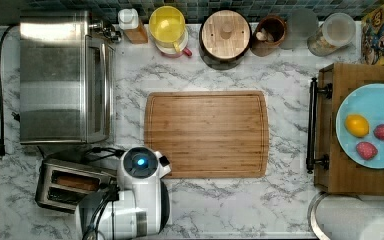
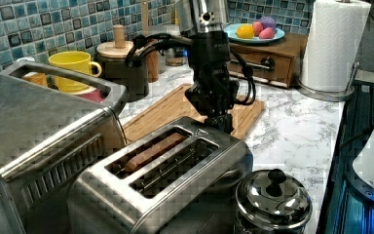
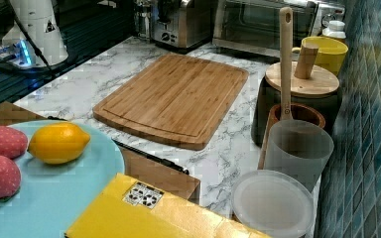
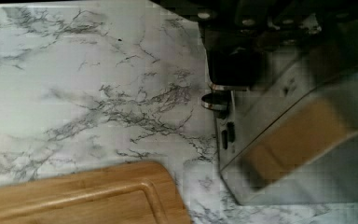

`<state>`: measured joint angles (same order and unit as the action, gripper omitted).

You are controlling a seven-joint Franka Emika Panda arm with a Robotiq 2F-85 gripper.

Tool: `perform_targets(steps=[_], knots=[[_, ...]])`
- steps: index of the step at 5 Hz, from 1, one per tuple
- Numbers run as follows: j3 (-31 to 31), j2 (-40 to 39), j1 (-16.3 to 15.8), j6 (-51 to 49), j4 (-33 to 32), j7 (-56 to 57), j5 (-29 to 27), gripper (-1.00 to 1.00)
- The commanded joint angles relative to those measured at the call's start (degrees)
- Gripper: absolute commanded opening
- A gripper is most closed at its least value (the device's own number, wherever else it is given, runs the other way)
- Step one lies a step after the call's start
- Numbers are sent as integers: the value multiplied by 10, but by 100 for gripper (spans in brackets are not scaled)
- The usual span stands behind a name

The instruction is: Turn on the toaster.

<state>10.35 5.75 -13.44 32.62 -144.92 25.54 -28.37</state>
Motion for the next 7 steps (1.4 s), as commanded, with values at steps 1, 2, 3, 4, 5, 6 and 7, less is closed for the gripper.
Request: perform_targets(steps=[1, 2, 3, 4, 5, 6, 7], knots=[[-16, -229, 18, 45, 21, 32, 40, -100], [-13, -229, 21, 45, 21, 31, 41, -100], [-22, -229, 13, 44, 21, 33, 38, -100], [-24, -229, 10, 44, 21, 34, 37, -100], [-26, -229, 9, 43, 21, 34, 37, -100], [-22, -229, 12, 44, 22, 33, 38, -100], [-25, -229, 9, 44, 22, 34, 37, -100]])
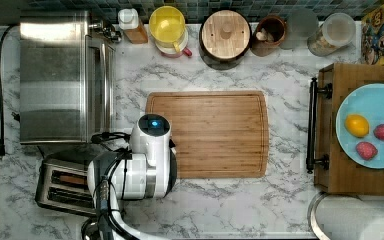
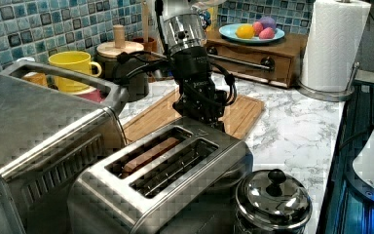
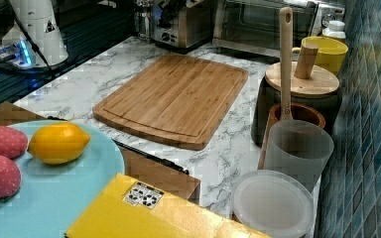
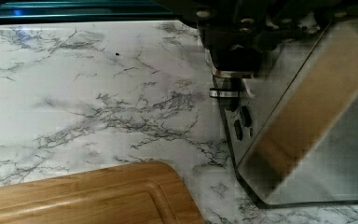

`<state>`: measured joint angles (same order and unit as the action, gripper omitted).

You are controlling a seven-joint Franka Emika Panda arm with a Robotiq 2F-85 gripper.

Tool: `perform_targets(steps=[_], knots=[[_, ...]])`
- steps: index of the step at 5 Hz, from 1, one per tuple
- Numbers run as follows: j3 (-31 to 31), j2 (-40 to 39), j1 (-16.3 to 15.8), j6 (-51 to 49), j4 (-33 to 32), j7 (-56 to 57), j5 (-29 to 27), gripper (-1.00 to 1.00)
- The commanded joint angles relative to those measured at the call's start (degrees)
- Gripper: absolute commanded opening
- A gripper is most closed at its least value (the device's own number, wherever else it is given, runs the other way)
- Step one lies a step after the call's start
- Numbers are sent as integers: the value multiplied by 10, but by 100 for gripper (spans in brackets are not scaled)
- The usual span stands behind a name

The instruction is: Turn on the toaster.

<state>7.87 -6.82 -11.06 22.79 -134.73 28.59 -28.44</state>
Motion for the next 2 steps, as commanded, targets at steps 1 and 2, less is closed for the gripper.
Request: perform_targets(steps=[1, 2], knots=[[-1, -103, -15, 142, -80, 3, 38, -100], [8, -103, -6, 143, -81, 1, 40, -100]])
